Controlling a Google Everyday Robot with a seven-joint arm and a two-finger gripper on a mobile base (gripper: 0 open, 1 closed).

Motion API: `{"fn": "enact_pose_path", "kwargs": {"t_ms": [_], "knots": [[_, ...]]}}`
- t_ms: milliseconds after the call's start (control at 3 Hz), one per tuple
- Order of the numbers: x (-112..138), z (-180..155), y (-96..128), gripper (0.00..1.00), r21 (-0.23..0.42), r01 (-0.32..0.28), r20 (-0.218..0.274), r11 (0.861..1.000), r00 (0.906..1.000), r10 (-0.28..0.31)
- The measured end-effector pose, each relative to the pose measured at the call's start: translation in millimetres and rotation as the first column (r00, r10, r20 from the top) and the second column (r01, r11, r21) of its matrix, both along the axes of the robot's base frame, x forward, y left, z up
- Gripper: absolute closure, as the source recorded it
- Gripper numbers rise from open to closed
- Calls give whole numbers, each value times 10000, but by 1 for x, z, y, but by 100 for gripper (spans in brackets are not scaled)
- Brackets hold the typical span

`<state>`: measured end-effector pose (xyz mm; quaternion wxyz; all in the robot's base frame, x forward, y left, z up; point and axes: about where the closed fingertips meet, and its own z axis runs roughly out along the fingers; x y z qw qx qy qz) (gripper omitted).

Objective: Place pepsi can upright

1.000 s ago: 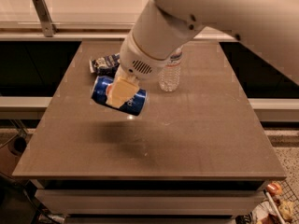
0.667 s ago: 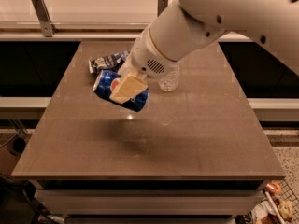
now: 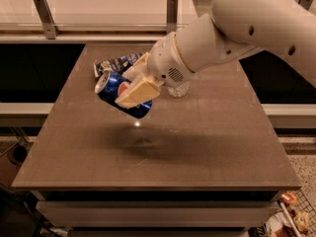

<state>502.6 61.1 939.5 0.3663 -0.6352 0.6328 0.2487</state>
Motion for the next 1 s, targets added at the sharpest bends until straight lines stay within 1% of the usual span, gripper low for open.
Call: {"fn": "enact_pose_path", "kwargs": {"t_ms": [333,667,1000], "knots": [[-8,-4,5,100,889,-206,-31,9958,9998,209],[-19,-11,5,100,1707,-117,-15,9853,9999,122],[-30,-16,4,100,2455,210,12,9692,9998,-219]]}}
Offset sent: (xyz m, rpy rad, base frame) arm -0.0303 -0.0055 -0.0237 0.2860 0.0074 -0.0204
